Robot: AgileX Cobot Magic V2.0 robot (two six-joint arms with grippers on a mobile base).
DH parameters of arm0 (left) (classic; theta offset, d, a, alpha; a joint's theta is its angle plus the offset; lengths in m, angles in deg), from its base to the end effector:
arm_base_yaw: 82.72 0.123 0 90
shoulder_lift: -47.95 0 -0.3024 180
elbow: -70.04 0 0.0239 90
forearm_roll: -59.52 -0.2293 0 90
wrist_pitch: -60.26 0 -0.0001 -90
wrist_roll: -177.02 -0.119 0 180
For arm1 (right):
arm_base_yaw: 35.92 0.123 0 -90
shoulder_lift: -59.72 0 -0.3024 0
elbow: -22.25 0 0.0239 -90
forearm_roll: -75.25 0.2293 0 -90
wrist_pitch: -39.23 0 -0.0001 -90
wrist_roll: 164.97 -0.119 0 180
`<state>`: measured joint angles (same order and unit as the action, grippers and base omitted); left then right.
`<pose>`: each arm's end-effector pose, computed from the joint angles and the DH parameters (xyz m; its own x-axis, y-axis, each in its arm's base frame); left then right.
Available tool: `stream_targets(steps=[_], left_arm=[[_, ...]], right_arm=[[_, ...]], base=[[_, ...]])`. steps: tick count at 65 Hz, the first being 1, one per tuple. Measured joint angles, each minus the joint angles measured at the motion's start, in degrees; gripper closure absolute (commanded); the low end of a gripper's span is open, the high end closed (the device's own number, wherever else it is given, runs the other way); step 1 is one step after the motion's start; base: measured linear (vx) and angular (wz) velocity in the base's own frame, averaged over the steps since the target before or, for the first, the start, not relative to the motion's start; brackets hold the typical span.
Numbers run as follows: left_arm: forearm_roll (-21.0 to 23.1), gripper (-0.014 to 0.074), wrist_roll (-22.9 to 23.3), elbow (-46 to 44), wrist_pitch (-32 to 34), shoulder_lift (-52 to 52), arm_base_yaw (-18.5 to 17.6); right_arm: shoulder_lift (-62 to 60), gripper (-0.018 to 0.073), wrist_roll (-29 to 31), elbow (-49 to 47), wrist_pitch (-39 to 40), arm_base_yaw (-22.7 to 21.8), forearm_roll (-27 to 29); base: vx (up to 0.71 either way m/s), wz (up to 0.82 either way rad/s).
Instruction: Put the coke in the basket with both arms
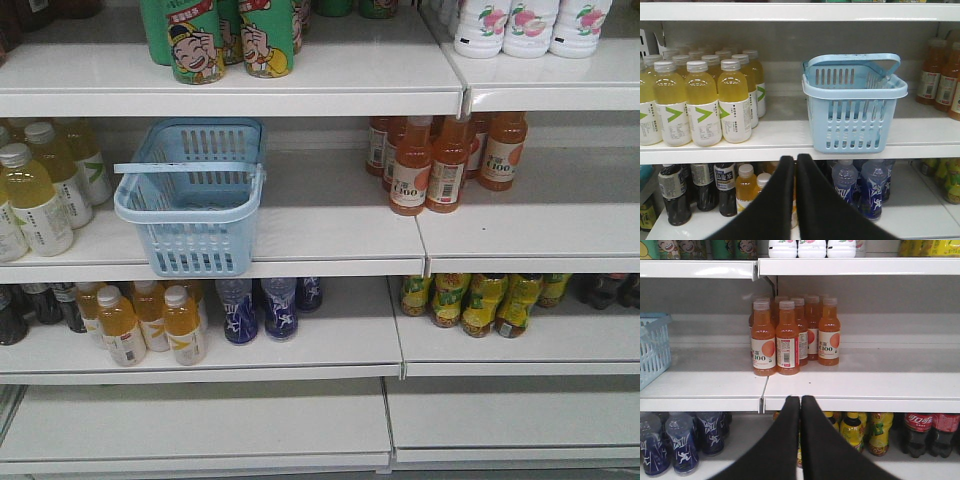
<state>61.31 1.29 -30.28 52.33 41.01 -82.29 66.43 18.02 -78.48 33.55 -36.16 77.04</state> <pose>0.0459 -0.0002 0.1874 -0.0785 -0.1059 -0.9913 -0.0115 0.9944 -0.1053 0.0457 0.0002 0.1947 -0.0289 -0.0210 -0.9994 0.0005 0.9998 -0.0210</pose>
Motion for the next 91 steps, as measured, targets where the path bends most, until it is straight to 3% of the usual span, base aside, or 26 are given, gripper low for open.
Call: stream_targets(steps=[33,47,61,74,91], left_arm=[[0.00,0.0603,0.00,-0.42,1.62,0.00,0.00],[0.00,0.0603,3.70,-7.43,2.07,-1.02,0.00],[0.00,0.0603,4.48,-21.27,1.79,-13.32,0.00],[0.00,0.0603,4.12,-32.56,-5.65,-25.65,0.00],[0.00,0.0603,2.93,-35.31,-12.24,-35.78,0.00]], right_arm=[[0.00,0.0569,0.00,0.00,0.00,0.00,0.00],[0.00,0.0569,0.00,0.00,0.00,0.00,0.00],[0.00,0.0569,0.00,0.00,0.00,0.00,0.00],[0.00,0.0569,0.00,0.00,0.00,0.00,0.00],[0.00,0.0569,0.00,0.00,0.00,0.00,0.00]], base=[[0.00,0.00],[0.00,0.00],[0.00,0.00],[0.00,0.00],[0.00,0.00]])
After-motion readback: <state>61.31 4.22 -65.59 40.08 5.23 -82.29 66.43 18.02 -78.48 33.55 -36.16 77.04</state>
